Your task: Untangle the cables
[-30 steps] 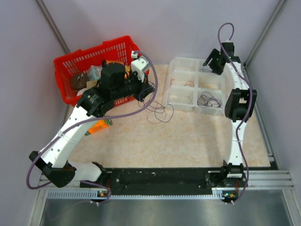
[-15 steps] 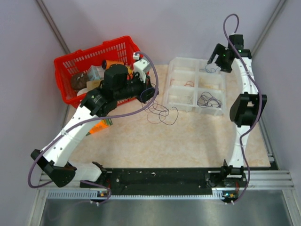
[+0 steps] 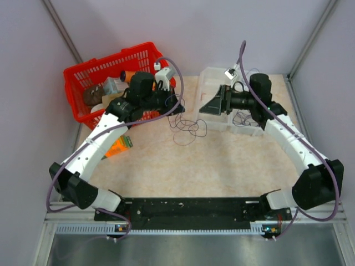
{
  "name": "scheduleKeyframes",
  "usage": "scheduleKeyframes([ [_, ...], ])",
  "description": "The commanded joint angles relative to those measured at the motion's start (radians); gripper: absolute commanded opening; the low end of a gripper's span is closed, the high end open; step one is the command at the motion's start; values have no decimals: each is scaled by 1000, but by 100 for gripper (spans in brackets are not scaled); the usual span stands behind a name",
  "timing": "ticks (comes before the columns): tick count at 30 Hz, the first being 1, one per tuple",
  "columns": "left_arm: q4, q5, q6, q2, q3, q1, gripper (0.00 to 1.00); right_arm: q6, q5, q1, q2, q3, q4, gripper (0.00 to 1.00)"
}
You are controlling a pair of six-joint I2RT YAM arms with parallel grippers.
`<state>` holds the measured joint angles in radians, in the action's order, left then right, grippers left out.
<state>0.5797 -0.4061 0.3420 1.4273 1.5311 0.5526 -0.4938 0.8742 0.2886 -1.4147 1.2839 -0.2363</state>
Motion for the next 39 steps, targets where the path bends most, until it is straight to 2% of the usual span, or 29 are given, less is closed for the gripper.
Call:
scheduleKeyframes([
  [1, -67, -83, 97, 5, -22, -25, 0, -129, 166, 84, 69, -132, 312, 85],
  [4, -63, -79, 121, 31, -3, -28, 0, -60, 100, 165, 80, -124, 238, 85],
  [10, -63, -118, 157, 53, 0, -28, 0, 102, -226, 270, 97, -98, 118, 85],
  [14, -55, -122, 163, 62, 6, -28, 0, 184, -268, 305, 88, -95, 92, 84],
  [18, -52, -125, 170, 71, 21, -31, 0, 227, -239, 336, 80, -95, 71, 77],
  [20, -52, -128, 173, 76, 24, -29, 0, 227, -230, 343, 74, -92, 69, 69],
  [21, -50, -128, 175, 78, 26, -29, 0, 231, -216, 348, 68, -89, 69, 62],
  [24, -38, -106, 175, 84, 35, -29, 0, 218, -210, 350, 50, -81, 72, 33],
  [25, -34, -94, 173, 84, 40, -29, 1, 213, -224, 350, 45, -78, 69, 18],
  [26, -21, -74, 166, 81, 44, -29, 5, 210, -259, 350, 45, -75, 63, 4],
  [27, -8, -56, 158, 79, 46, -31, 13, 210, -303, 350, 49, -74, 54, 0],
  [29, 25, -19, 135, 71, 50, -33, 32, 210, -418, 348, 68, -89, 51, 0],
  [32, 68, 10, 104, 58, 47, -37, 50, 212, -608, 337, 97, -110, 28, 0],
  [33, 77, 12, 92, 52, 46, -40, 59, 212, -659, 328, 100, -113, 16, 0],
  [36, 82, -2, 57, 27, 32, -45, 67, 190, -750, 273, 102, -116, -20, 0],
  [39, 75, 18, 43, -1, 8, -46, 69, 153, -796, 201, 108, -118, -57, 0],
])
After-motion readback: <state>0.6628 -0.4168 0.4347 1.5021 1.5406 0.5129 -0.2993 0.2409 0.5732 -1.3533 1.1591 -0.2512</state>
